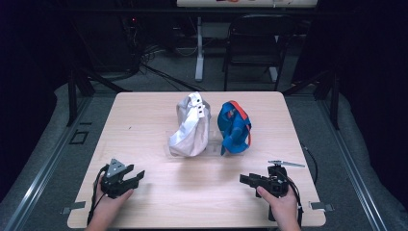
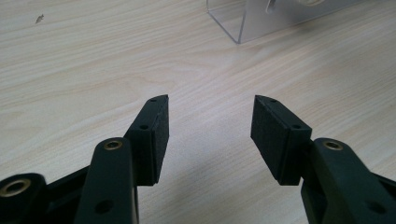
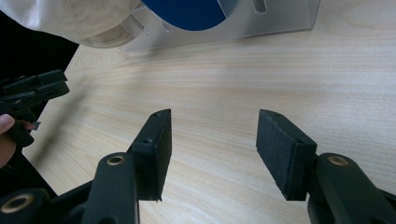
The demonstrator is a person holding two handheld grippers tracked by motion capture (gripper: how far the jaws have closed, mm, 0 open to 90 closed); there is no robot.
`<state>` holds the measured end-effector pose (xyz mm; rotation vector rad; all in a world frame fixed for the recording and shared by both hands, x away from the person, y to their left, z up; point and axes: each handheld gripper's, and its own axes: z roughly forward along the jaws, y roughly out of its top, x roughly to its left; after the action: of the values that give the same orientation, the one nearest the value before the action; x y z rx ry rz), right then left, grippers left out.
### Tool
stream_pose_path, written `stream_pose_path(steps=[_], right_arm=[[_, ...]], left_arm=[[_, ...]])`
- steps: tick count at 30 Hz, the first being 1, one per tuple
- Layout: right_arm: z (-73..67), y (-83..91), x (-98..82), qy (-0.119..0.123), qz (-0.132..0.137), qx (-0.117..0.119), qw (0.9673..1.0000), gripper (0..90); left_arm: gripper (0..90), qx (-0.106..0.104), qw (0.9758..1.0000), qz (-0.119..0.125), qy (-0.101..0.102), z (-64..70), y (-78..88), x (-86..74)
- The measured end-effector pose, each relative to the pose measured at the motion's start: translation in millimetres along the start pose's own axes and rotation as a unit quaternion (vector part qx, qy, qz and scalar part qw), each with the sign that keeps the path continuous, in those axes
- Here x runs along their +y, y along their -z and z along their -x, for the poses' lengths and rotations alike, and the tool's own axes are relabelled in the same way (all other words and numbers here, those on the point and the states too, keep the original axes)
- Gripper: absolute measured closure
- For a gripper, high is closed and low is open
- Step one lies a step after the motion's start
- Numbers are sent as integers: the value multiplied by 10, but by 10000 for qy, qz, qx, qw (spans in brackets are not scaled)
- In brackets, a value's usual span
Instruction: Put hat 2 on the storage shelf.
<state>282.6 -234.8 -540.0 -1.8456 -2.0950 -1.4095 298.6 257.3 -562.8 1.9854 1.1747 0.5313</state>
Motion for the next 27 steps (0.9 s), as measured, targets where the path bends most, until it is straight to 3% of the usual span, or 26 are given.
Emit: stream_pose_path(steps=[3,8,13,14,15,20,27], right_arm=[[-10,-15,-26,23,175,-27,9998,458],[16,-26,-61,58,178,-131,9997,456],[50,-47,-121,14,271,-82,9996,456],[50,-64,-130,-59,389,-17,9992,455],[65,-47,-123,9,315,-71,9995,454],[95,-73,-135,-107,438,44,9990,454],[123,-117,-151,-211,359,67,9991,455]], left_arm=[[472,-9,10000,-4,2,1,-6,-2],[471,-8,10000,26,-13,7,-19,-4],[469,-21,10000,29,-33,1,-25,-3],[468,-25,10000,28,-34,-1,-25,-3],[466,-28,10000,28,-30,-3,-25,-3],[463,-32,10000,3,-43,-12,-17,-1],[463,-38,10000,21,-54,6,-29,0]])
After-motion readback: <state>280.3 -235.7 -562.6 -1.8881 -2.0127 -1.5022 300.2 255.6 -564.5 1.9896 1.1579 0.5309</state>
